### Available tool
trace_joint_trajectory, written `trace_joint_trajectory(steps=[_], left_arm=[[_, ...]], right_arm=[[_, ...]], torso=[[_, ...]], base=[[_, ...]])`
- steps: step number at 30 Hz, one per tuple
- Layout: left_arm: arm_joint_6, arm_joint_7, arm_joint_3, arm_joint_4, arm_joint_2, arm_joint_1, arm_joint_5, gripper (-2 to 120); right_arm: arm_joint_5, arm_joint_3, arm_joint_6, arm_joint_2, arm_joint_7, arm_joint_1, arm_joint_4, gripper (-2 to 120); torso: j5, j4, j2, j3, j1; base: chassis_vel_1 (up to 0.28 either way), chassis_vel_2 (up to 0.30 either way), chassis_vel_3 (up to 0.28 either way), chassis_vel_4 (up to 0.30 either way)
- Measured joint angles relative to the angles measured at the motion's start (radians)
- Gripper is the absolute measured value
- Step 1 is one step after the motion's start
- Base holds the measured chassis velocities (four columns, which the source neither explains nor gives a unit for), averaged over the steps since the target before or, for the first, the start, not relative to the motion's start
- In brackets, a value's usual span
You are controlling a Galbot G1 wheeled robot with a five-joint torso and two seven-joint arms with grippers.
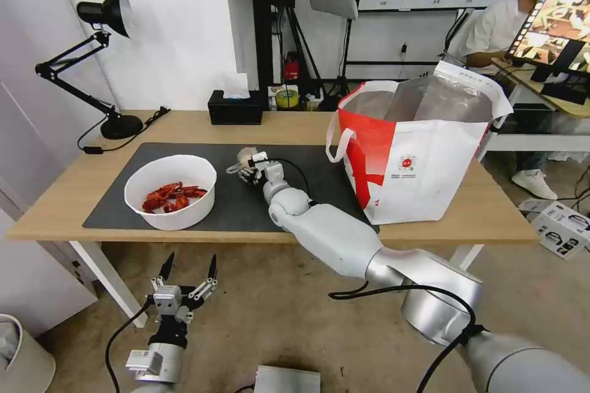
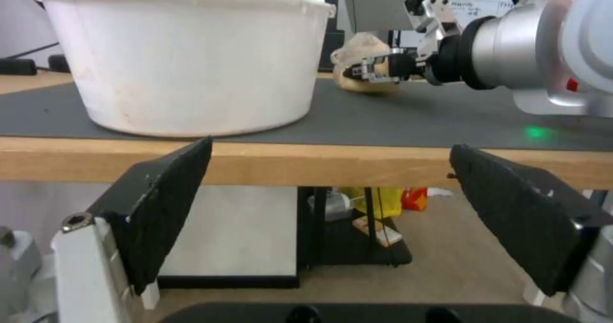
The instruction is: Pick up the trash from the table and place it into the takeout bag.
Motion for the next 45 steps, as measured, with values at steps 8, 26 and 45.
trace_joint_trajectory(steps=[8, 26, 45], left_arm=[[-0.009, 0.002, 0.001, 0.011, -0.003, -0.002, 0.002, 100], [-0.015, 0.002, -0.008, 0.021, -0.003, 0.000, 0.003, 100], [-0.026, 0.004, -0.022, 0.032, 0.007, -0.002, 0.004, 100]], right_arm=[[-0.011, 0.002, 0.018, -0.001, -0.013, -0.014, 0.002, 24], [-0.004, 0.010, 0.009, -0.065, 0.050, -0.064, 0.168, 4], [-0.012, 0.111, -0.119, -0.320, 0.276, -0.154, 0.749, 4]], torso=[[0.0000, -0.0001, 0.000, 0.000, 0.000], [0.0000, 0.0002, 0.000, 0.000, 0.000], [0.0001, 0.0000, 0.000, 0.000, 0.000]], base=[[0.000, 0.000, 0.000, 0.000], [0.000, 0.000, 0.000, 0.000], [0.000, 0.000, 0.000, 0.000]])
